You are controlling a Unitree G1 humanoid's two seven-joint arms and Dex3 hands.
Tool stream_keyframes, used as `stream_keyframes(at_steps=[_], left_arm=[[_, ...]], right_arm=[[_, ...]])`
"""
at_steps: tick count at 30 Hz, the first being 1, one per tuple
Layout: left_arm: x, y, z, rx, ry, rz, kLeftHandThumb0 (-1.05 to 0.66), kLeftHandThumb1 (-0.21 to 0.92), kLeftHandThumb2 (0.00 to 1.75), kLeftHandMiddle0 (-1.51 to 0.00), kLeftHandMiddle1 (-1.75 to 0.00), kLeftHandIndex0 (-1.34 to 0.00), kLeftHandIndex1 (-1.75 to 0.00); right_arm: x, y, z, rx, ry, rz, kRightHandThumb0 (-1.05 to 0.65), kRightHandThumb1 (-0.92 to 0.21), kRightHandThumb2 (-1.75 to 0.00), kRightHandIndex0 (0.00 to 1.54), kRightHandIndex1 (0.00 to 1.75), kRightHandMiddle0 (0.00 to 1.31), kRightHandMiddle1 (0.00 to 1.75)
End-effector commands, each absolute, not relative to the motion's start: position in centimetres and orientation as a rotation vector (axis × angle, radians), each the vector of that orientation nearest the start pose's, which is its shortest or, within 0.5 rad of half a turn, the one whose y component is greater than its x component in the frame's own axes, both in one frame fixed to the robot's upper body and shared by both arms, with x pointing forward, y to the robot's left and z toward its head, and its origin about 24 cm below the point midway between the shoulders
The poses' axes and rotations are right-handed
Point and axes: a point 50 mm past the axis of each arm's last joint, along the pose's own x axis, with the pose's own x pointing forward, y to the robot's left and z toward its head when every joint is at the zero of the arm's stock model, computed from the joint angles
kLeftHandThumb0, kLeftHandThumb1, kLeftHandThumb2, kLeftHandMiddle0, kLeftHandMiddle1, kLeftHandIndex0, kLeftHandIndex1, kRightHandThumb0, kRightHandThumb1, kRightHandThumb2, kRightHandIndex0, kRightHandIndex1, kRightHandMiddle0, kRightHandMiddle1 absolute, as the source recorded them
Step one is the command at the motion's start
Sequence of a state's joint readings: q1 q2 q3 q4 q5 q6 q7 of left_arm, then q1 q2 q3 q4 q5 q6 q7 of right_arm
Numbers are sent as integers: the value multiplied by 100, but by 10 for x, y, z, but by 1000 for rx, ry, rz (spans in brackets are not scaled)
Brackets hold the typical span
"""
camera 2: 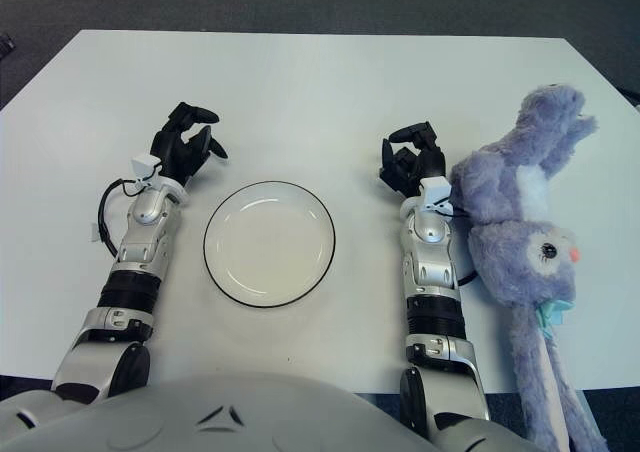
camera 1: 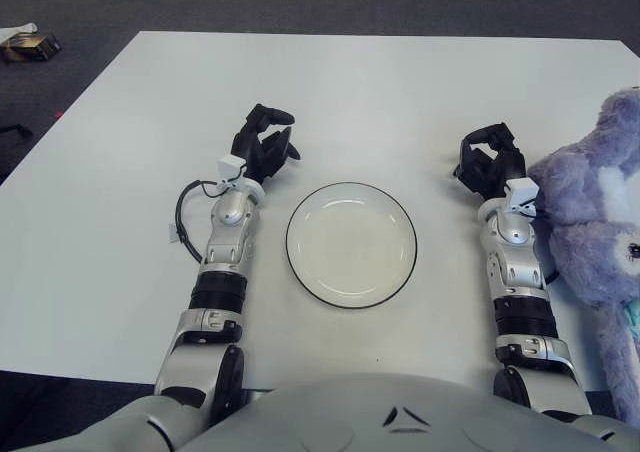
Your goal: Put the doll into the plate.
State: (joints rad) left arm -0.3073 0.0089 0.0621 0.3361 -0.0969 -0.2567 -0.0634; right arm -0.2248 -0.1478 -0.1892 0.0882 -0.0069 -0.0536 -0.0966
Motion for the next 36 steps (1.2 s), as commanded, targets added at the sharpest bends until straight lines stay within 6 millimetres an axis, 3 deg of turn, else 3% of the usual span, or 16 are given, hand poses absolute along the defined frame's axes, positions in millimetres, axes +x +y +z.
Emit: stream_keyframes(at_steps=[1, 14, 17, 21, 36], left_arm=[[299, 136, 48, -131, -142, -61, -35, 92, 35, -86, -153, -39, -156], [301, 138, 48, -135, -140, -62, -35, 92, 35, -86, -154, -39, -156], [301, 138, 48, -133, -139, -62, -35, 92, 35, -86, -154, -39, -156], [302, 138, 48, -132, -139, -62, -35, 92, 35, -86, -154, -39, -156], [302, 137, 47, -127, -136, -65, -35, 92, 35, -85, -154, -38, -156]], right_arm=[[294, -220, 111, -166, -243, -256, -37, -74, -75, 79, 175, 33, 173], [297, -223, 139, -216, -298, -272, -37, -73, -76, 77, 175, 33, 173], [296, -223, 153, -241, -328, -275, -36, -83, -56, 68, 152, 34, 166], [296, -223, 159, -256, -343, -276, -36, -90, -42, 64, 147, 35, 161], [297, -222, 203, -256, -453, -223, -35, -92, -36, 70, 157, 36, 158]])
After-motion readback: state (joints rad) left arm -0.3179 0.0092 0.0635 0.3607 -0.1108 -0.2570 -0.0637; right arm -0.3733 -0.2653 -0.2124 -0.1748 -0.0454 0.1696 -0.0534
